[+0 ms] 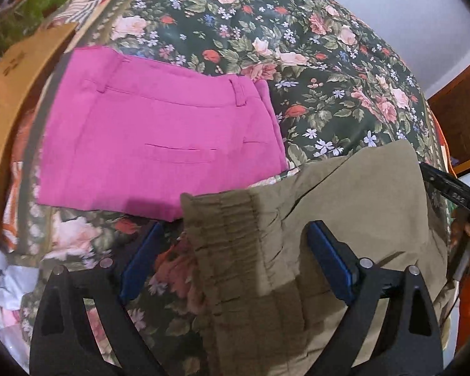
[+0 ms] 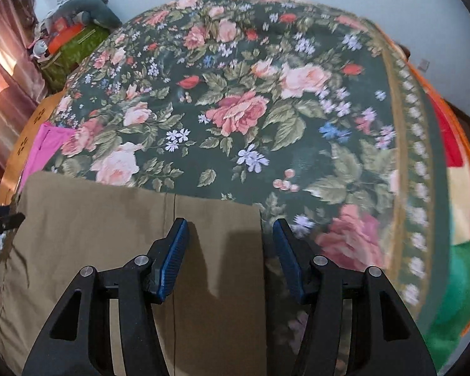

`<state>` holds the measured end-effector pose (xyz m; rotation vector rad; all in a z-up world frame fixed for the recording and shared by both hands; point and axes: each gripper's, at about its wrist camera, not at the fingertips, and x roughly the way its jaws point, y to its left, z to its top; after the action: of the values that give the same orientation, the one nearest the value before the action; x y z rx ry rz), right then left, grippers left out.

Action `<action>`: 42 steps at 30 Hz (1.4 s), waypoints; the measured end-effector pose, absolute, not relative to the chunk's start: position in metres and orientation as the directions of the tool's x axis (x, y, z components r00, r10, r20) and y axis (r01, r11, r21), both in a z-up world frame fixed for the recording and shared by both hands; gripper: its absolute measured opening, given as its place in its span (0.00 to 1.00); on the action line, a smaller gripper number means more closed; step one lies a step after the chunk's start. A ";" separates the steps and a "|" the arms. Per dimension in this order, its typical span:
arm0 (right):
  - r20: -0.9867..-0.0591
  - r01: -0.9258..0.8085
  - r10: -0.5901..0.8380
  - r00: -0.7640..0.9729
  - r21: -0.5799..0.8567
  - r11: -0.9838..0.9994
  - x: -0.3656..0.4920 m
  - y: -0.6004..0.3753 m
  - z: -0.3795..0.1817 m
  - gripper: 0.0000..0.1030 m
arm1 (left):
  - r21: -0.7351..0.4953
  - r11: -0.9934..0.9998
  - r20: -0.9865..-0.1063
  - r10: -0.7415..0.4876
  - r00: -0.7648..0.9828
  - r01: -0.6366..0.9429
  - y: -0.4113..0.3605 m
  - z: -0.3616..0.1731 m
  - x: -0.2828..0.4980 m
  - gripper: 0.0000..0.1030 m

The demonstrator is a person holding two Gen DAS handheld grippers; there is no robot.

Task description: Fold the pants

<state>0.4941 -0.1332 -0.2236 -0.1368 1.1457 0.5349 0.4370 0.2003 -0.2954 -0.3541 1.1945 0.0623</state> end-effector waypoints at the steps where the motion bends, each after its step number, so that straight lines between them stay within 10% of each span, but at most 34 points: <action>1: -0.894 -0.469 0.338 0.295 0.173 0.866 0.496 -0.131 -0.228 0.50 | -0.243 0.942 -0.914 -0.143 0.379 -0.230 0.200 -0.297 0.438 0.91; 8: -0.873 -0.463 0.385 0.298 0.220 0.859 0.491 -0.127 -0.234 0.13 | -0.244 0.947 -0.897 -0.138 0.419 -0.210 0.195 -0.293 0.439 0.66; 18: -0.812 -0.479 0.363 0.458 0.118 0.870 0.481 -0.129 -0.195 0.09 | -0.102 0.978 -0.879 -0.004 0.476 -0.180 0.185 -0.261 0.427 0.42; 30: -0.583 -0.493 0.440 0.683 0.075 0.867 0.436 -0.152 -0.040 0.08 | -0.055 0.987 -0.759 0.058 0.649 -0.152 0.164 -0.156 0.400 0.41; 42: -0.537 -0.521 0.477 0.696 0.078 0.850 0.341 -0.181 -0.019 0.08 | -0.040 0.995 -0.749 0.031 0.662 -0.092 0.145 -0.132 0.341 0.40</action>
<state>0.3407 -0.1809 -0.0188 -0.0819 0.5750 0.5572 0.3414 0.1451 -0.1318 -0.0772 0.8448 0.0698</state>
